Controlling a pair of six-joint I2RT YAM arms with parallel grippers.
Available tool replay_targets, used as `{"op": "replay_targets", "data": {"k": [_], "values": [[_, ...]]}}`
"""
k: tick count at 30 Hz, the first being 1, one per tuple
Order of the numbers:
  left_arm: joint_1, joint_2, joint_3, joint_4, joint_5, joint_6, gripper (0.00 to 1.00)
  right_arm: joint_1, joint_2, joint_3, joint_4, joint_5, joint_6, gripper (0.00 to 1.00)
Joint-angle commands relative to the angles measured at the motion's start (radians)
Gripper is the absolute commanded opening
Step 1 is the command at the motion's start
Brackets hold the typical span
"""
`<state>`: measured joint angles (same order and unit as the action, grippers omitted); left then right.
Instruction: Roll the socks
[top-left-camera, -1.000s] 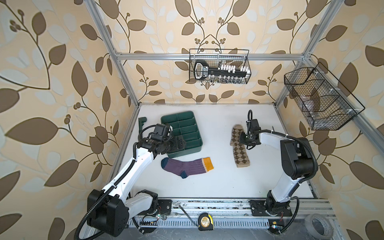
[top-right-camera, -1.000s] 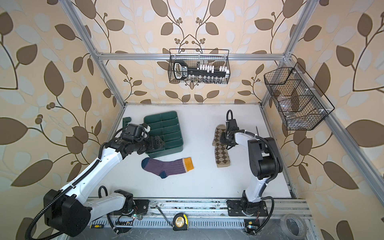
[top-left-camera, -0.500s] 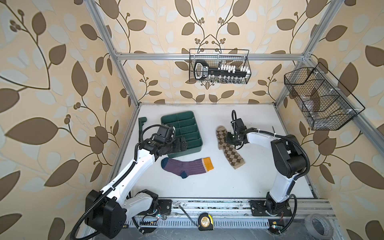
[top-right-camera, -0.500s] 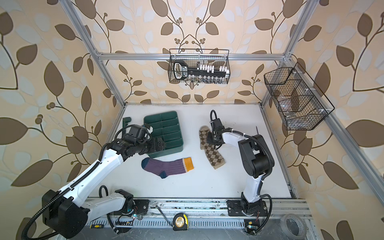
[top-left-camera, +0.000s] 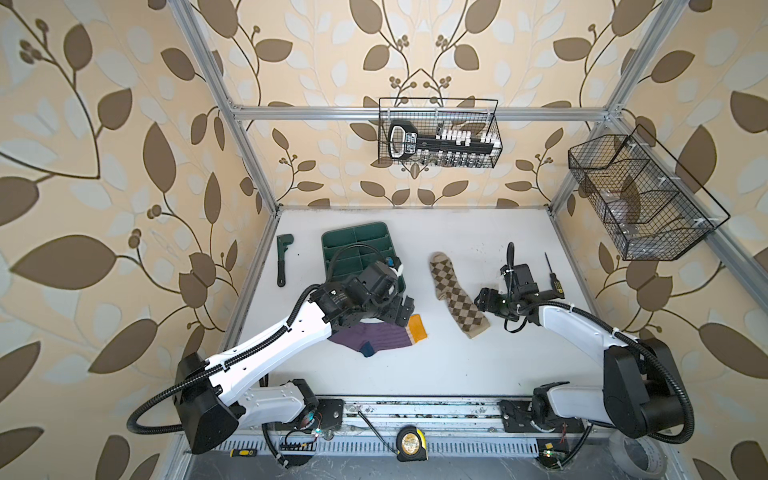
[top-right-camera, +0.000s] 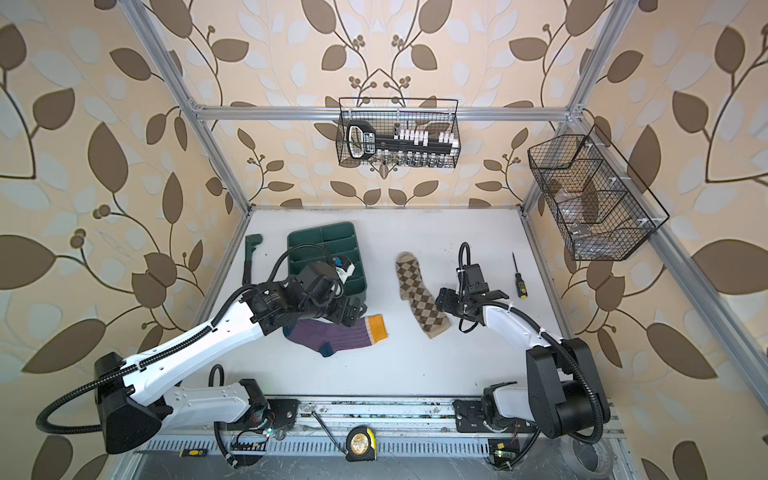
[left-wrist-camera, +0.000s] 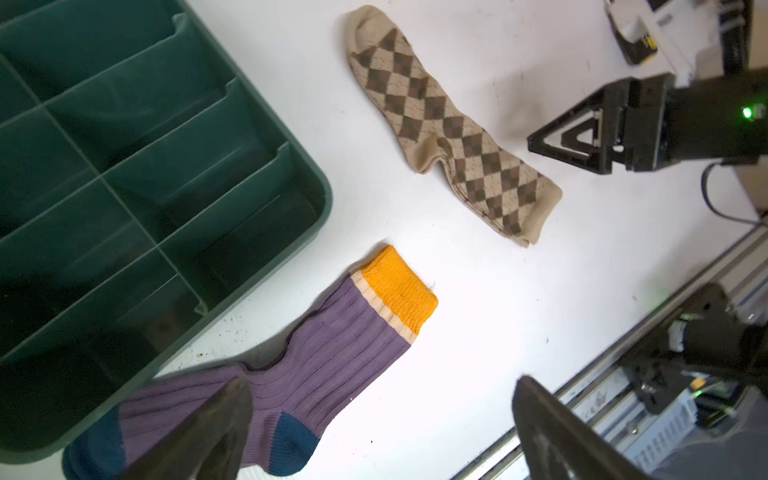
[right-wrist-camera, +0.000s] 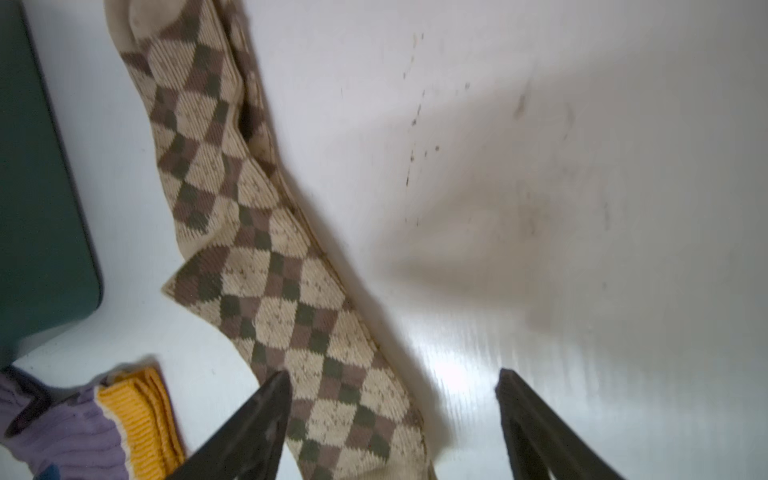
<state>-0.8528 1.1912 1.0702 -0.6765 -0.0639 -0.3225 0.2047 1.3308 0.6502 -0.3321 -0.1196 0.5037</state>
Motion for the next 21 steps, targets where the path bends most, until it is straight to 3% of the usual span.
{"op": "replay_targets", "data": {"k": [1,7,12,16,21], "values": [[-0.04,-0.04,0.012,0.046,-0.119,0.069,0.99,0.03,0.012,-0.026,0.014,-0.063,-0.021,0.8],[-0.046,-0.124,-0.005,0.059,-0.151,0.016,0.99,0.098,0.008,-0.078,0.024,-0.082,-0.017,0.8],[-0.046,-0.223,-0.058,0.12,-0.114,0.058,0.99,0.242,-0.061,-0.131,0.075,-0.085,0.074,0.81],[-0.046,-0.279,-0.094,0.168,-0.052,0.142,0.99,0.356,-0.077,-0.117,0.087,-0.092,0.095,0.82],[-0.048,-0.283,-0.096,0.184,0.047,0.307,0.96,0.325,-0.223,-0.072,-0.065,-0.059,0.039,0.84]]}}
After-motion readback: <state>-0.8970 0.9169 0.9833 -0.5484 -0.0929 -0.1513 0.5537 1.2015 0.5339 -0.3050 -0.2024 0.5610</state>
